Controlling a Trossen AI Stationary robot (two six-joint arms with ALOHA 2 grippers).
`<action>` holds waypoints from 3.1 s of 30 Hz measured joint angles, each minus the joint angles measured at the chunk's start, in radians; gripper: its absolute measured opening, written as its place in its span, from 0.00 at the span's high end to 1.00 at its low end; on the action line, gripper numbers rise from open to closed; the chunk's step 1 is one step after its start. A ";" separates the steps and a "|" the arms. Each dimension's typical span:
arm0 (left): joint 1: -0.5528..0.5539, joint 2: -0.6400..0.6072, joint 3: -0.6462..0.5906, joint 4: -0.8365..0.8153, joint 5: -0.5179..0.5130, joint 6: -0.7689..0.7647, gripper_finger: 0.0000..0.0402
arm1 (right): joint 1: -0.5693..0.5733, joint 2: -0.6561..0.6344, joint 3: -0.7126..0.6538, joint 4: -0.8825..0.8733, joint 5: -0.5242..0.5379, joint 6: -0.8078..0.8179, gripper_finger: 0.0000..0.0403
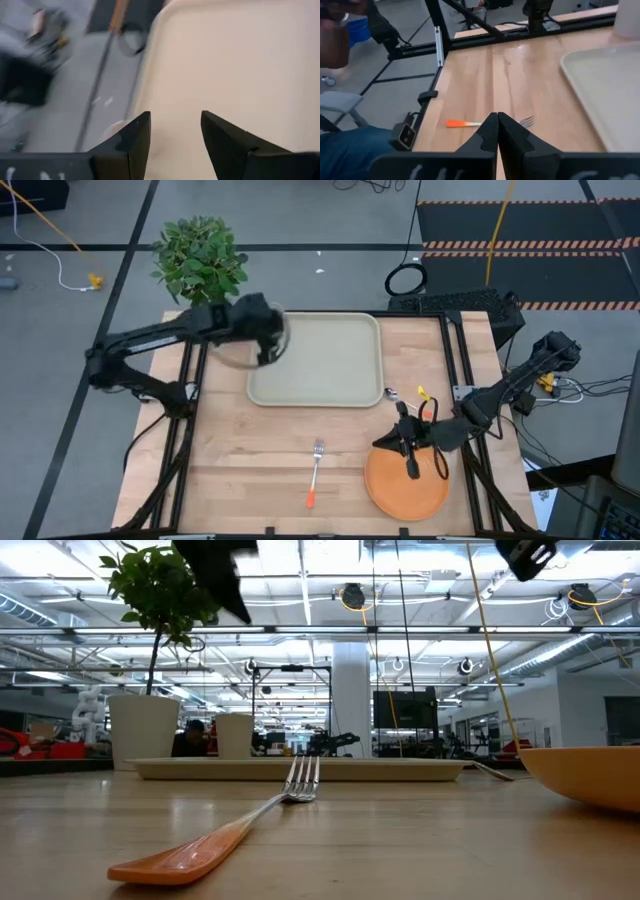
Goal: Pick and place plate/cup/fork/spoon on tray
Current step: Put the orange plate on the brown tray
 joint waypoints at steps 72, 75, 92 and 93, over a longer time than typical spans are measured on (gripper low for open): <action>-1.140 -0.099 -0.361 0.226 -0.353 -0.665 0.56 | 0.356 0.649 0.320 -0.401 -0.280 0.651 0.97; -1.140 -0.099 -0.361 0.227 -0.353 -0.664 0.56 | 0.343 0.646 0.354 -0.430 -0.282 0.621 0.98; -1.140 -0.099 -0.361 0.226 -0.353 -0.664 0.56 | 0.249 0.641 0.725 -0.865 -0.024 0.250 1.00; -1.140 -0.099 -0.361 0.226 -0.353 -0.664 0.56 | 0.238 0.641 0.734 -0.873 -0.007 0.217 1.00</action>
